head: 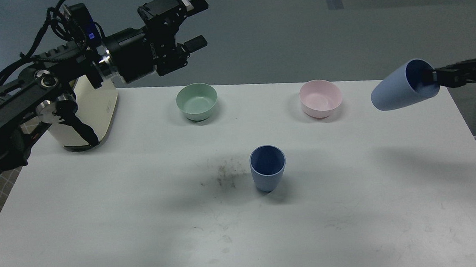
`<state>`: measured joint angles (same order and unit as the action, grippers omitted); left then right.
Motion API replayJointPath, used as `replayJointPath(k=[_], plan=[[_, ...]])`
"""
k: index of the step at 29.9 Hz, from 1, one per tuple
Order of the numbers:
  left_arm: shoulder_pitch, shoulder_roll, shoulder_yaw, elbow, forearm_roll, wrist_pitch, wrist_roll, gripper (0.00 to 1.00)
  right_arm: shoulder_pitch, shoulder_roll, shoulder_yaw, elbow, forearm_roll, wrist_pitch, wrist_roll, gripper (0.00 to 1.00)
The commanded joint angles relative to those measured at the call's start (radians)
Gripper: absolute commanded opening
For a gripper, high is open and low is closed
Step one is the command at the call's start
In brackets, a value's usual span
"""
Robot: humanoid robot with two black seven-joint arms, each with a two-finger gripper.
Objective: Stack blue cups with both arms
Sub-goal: 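Lift the blue cup with the right gripper and carry it over the placed cup, then lower the held cup into the placed blue cup and release it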
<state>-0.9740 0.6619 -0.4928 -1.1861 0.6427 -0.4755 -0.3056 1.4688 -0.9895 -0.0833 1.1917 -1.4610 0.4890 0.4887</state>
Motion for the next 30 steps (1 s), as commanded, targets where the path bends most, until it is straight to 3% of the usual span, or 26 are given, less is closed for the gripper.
replayJointPath(k=[1,5,12,18,30], plan=[[0.0,0.002,0.0,0.002,0.0,0.0,0.0,0.97,0.105,0.095,-0.077,-0.026,0.011,0.0,0.0,0.0],[0.0,-0.001,-0.001,0.003,0.0,0.002,0.0,0.97,0.304,0.26,-0.318,-0.011,0.077,0.0,0.0,0.0],[0.0,-0.002,-0.001,0.005,0.0,0.002,0.0,0.97,0.43,0.448,-0.453,0.072,0.148,0.0,0.0,0.0],[0.0,-0.002,-0.001,0.005,0.0,0.002,0.0,0.97,0.442,0.558,-0.493,0.08,0.146,0.0,0.0,0.0],[0.0,0.005,-0.001,0.005,0.0,0.0,0.0,0.97,0.427,0.669,-0.523,0.039,0.171,0.0,0.0,0.0]])
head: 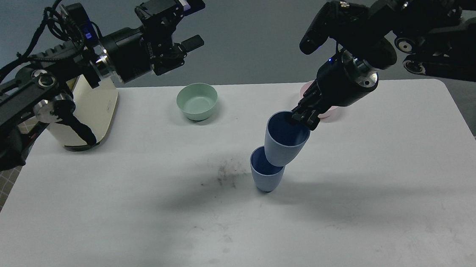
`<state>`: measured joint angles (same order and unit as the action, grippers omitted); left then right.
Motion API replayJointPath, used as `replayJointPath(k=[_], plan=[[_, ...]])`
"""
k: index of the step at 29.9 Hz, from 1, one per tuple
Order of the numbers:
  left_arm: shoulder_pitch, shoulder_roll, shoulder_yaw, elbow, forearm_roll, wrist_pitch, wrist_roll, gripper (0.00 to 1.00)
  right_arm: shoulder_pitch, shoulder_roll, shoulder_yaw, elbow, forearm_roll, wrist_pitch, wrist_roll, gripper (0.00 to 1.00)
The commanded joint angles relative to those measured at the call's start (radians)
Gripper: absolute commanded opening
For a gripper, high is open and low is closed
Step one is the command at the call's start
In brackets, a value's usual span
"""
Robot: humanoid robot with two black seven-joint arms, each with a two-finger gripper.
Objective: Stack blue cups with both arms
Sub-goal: 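Lower the held cup into the placed blue cup and release it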
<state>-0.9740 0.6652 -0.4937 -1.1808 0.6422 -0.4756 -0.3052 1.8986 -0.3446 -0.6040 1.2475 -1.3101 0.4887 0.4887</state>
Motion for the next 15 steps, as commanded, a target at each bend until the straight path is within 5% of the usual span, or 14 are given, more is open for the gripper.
replayJointPath(k=[1,15], plan=[[0.0,0.002,0.0,0.0,0.001,0.0,0.0,0.97,-0.003,0.036,-0.002,-0.025,0.034,0.0,0.0,0.0],[0.0,0.002,-0.011,0.0,-0.001,0.0,0.0,0.97,-0.007,0.07,-0.02,-0.046,0.049,0.0,0.0,0.0]])
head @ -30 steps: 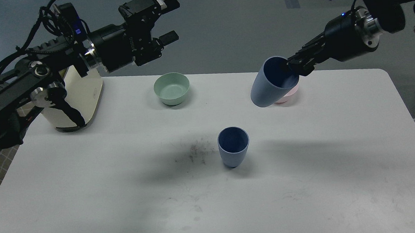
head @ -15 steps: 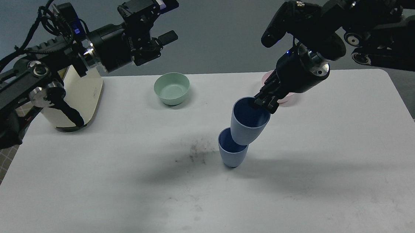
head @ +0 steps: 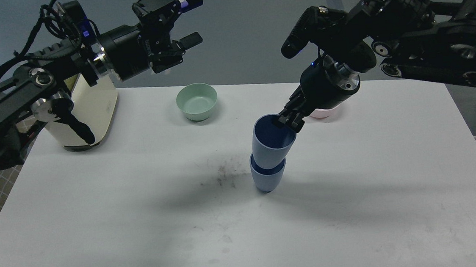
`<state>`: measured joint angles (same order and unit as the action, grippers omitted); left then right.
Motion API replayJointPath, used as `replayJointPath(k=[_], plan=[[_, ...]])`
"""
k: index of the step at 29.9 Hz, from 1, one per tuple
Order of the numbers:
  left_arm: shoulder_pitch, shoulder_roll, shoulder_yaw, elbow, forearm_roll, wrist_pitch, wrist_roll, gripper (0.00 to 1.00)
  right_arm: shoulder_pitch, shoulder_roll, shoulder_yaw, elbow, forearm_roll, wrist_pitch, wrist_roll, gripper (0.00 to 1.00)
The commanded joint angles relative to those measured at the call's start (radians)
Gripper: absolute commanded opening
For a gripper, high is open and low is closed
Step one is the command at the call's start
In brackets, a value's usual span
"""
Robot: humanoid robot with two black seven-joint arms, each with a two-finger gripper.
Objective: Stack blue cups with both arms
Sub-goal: 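Lower the held cup into the placed blue cup and release it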
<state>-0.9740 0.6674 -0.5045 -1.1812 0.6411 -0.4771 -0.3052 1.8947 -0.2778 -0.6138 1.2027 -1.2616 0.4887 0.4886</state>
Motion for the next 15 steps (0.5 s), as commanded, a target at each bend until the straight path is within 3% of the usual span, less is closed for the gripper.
replayJointPath(k=[1,15], plan=[[0.0,0.0,0.0,0.0,0.0,0.0,0.0,0.97,-0.003,0.006,-0.015,-0.002,0.001,0.0,0.0,0.0],[0.001,0.0,-0.009,0.0,0.0,0.0,0.0,0.97,-0.039,0.039,-0.026,-0.049,0.001,0.0,0.0,0.0]])
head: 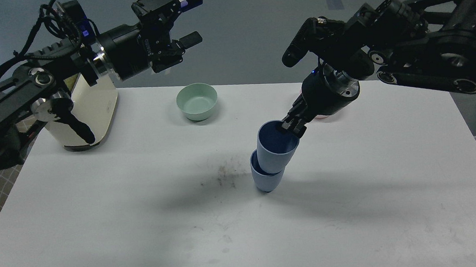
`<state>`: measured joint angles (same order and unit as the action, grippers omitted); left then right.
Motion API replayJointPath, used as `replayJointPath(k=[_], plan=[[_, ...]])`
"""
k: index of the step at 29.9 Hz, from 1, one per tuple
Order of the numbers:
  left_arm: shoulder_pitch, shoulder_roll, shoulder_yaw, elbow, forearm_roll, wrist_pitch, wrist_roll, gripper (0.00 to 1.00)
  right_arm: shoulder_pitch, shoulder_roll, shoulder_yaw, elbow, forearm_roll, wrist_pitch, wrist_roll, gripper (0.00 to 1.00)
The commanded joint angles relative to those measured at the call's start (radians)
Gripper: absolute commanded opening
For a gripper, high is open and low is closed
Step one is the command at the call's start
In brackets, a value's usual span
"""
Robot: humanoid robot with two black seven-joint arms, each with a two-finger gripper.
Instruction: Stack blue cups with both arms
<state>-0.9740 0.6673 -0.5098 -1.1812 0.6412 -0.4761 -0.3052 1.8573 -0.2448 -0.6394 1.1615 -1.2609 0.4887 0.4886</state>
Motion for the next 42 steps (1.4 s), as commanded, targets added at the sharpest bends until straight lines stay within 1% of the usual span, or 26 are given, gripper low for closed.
replayJointPath(k=[1,2,3,4,10,11,12,16,19,20,22,27,31,32,33,35,36,37,39,40,41,42], plan=[[0.001,0.0,-0.004,0.0,0.0,-0.001,0.0,0.97,-0.001,0.007,0.0,-0.008,0.001,0.0,0.0,0.0],[0.001,0.0,-0.004,0.0,0.0,0.001,0.0,0.97,-0.001,0.009,0.0,-0.008,0.001,0.0,0.0,0.0],[0.001,0.0,-0.004,0.0,0.0,0.001,0.0,0.97,-0.001,0.009,0.0,-0.008,0.001,0.0,0.0,0.04],[0.001,0.0,-0.004,0.0,0.0,0.001,0.0,0.97,-0.001,0.01,0.0,-0.01,0.001,0.0,0.0,0.06],[0.001,0.0,-0.009,0.0,0.0,0.001,0.0,0.97,-0.006,0.01,0.0,-0.01,0.001,0.0,0.0,0.3],[0.0,0.0,-0.009,0.0,0.0,-0.001,0.0,0.97,-0.006,0.01,0.0,-0.011,0.005,0.0,0.0,0.35],[0.0,0.0,-0.009,0.0,0.0,-0.001,0.0,0.97,-0.006,0.01,0.0,-0.011,0.005,0.0,0.0,0.36],[0.001,0.0,-0.009,0.0,0.0,0.001,0.0,0.97,-0.006,0.007,0.0,-0.019,0.046,0.0,0.0,0.56],[0.001,0.001,-0.01,0.0,0.0,0.001,0.0,0.97,-0.001,-0.001,0.006,-0.046,0.078,0.0,0.0,0.68],[0.001,0.001,-0.01,0.0,0.002,0.001,0.0,0.97,0.003,-0.008,0.012,-0.065,0.107,0.0,0.0,0.81],[0.001,0.001,-0.01,0.002,0.002,0.002,0.0,0.97,0.014,-0.033,0.03,-0.092,0.159,0.0,0.0,0.99],[0.001,-0.003,-0.01,0.028,-0.004,0.004,-0.005,0.97,0.019,-0.129,0.128,-0.169,0.262,0.0,0.0,1.0],[0.011,-0.012,-0.021,0.058,-0.014,0.004,-0.012,0.98,-0.036,-0.23,0.228,-0.23,0.4,0.0,0.0,1.0],[0.011,-0.012,-0.021,0.058,-0.014,0.004,-0.012,0.98,-0.036,-0.231,0.228,-0.23,0.4,0.0,0.0,1.0],[0.02,-0.014,-0.039,0.07,-0.017,0.004,-0.014,0.98,-0.065,-0.258,0.251,-0.243,0.434,0.0,0.0,1.0],[0.044,-0.021,-0.076,0.094,-0.018,0.005,-0.017,0.98,-0.115,-0.295,0.308,-0.27,0.465,-0.041,0.0,1.0],[0.055,-0.038,-0.101,0.11,-0.02,0.004,-0.006,0.98,-0.154,-0.303,0.364,-0.284,0.483,-0.08,0.0,1.0],[0.057,-0.066,-0.124,0.138,-0.024,0.005,-0.005,0.98,-0.215,-0.295,0.426,-0.308,0.501,-0.123,0.0,1.0],[0.057,-0.103,-0.139,0.187,-0.029,0.005,-0.008,0.98,-0.278,-0.289,0.509,-0.344,0.52,-0.159,0.0,1.0],[0.057,-0.145,-0.153,0.249,-0.034,0.004,-0.014,0.98,-0.346,-0.281,0.6,-0.379,0.534,-0.185,0.0,1.0],[0.057,-0.164,-0.162,0.282,-0.04,0.002,-0.012,0.98,-0.381,-0.274,0.645,-0.397,0.538,-0.191,0.0,1.0],[0.06,-0.195,-0.179,0.346,-0.063,-0.013,-0.009,0.98,-0.453,-0.255,0.746,-0.439,0.544,-0.191,0.0,1.0]])
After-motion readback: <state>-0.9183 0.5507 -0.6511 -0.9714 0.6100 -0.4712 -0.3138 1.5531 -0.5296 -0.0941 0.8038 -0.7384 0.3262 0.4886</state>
